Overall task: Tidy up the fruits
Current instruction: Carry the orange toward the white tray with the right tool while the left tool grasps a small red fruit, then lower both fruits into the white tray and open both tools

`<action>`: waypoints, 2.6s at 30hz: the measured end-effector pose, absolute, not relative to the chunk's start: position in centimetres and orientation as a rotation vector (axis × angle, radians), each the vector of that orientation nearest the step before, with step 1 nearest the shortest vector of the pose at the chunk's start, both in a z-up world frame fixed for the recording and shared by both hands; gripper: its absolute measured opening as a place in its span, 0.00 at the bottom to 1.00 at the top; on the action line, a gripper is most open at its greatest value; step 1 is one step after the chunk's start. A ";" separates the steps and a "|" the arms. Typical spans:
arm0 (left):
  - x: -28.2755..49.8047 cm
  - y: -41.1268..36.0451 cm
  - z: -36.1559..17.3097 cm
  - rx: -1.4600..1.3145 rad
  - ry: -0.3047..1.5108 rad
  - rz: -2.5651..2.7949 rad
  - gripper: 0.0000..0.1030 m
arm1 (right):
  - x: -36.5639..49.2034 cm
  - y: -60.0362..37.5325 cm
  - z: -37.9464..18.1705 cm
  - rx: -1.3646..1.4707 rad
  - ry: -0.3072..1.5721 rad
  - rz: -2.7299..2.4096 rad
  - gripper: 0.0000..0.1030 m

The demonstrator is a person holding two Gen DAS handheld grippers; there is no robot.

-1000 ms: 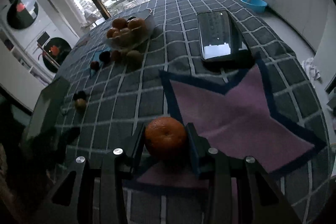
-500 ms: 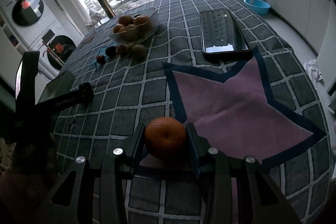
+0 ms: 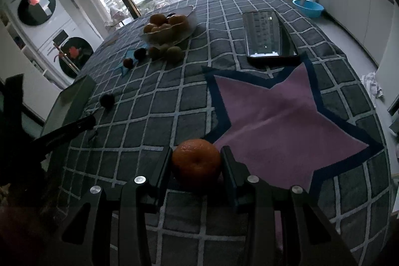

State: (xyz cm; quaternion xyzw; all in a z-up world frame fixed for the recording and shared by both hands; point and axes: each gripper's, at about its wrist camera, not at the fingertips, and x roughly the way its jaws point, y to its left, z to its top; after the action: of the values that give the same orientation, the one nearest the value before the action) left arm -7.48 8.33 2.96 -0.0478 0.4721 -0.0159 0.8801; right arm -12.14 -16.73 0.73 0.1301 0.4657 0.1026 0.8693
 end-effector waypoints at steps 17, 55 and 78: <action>-12.7 15.9 5.9 -0.073 0.860 0.110 0.24 | -13.1 -9.8 3.5 0.165 0.970 0.300 0.41; -13.5 26.8 2.3 -0.097 0.888 0.309 0.24 | -6.6 14.0 3.9 -0.045 1.061 0.632 0.58; -14.4 24.0 4.7 -0.005 0.823 0.366 0.99 | -6.3 5.9 5.0 0.018 1.040 0.496 1.00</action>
State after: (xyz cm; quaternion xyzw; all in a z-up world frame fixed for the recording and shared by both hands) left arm -14.39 24.05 4.72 -0.0022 0.3978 0.1770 0.9002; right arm -6.25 5.93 4.96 0.0084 0.4919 0.2346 0.8384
